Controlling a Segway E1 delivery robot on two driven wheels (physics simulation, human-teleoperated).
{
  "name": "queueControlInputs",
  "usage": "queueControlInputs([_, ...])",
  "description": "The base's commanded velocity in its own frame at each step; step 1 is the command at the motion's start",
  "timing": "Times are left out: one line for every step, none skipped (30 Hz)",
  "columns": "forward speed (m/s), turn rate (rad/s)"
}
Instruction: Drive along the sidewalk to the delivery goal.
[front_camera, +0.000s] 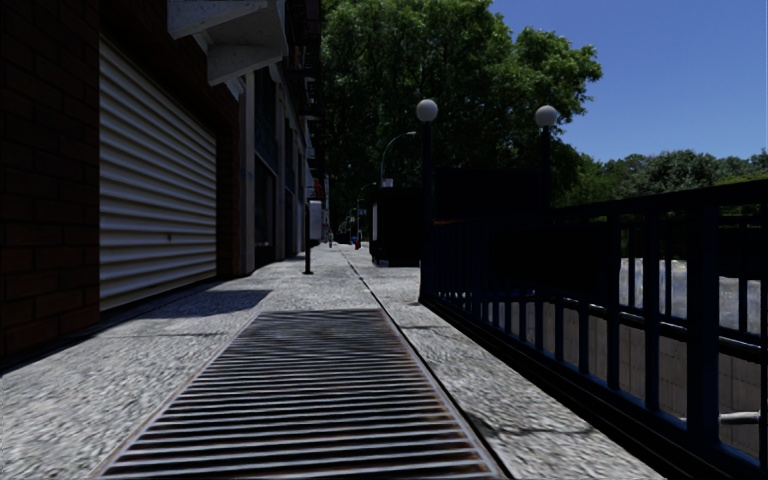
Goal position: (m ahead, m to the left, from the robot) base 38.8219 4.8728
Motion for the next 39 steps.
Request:
queueControlInputs([2.0,0.26])
queueControlInputs([2.0,0.29])
queueControlInputs([2.0,0.29])
queueControlInputs([2.0,0.29])
queueControlInputs([2.0,0.3])
queueControlInputs([2.0,0.3])
queueControlInputs([2.0,0.32])
queueControlInputs([2.0,0.33])
queueControlInputs([2.0,0.38])
queueControlInputs([2.0,0.39])
queueControlInputs([2.0,0.39])
queueControlInputs([2.0,0.39])
queueControlInputs([2.0,0.39])
queueControlInputs([2.0,0.34])
queueControlInputs([2.0,0.34])
queueControlInputs([2.0,0.0])
queueControlInputs([2.0,0.0])
queueControlInputs([2.0,0.0])
queueControlInputs([2.0,0.0])
queueControlInputs([2.0,0.0])
queueControlInputs([2.0,0.0])
queueControlInputs([2.0,0.0])
queueControlInputs([2.0,0.0])
queueControlInputs([2.0,0.0])
queueControlInputs([2.0,0.0])
queueControlInputs([2.0,0.0])
queueControlInputs([2.0,0.0])
queueControlInputs([2.0,0.0])
queueControlInputs([2.0,0.0])
queueControlInputs([2.0,0.0])
queueControlInputs([2.0,0.0])
queueControlInputs([2.0,0.0])
queueControlInputs([2.0,0.0])
queueControlInputs([2.0,0.0])
queueControlInputs([2.0,0.0])
queueControlInputs([2.0,0.0])
queueControlInputs([2.0,0.0])
queueControlInputs([2.0,0.0])
queueControlInputs([2.0,0.0])
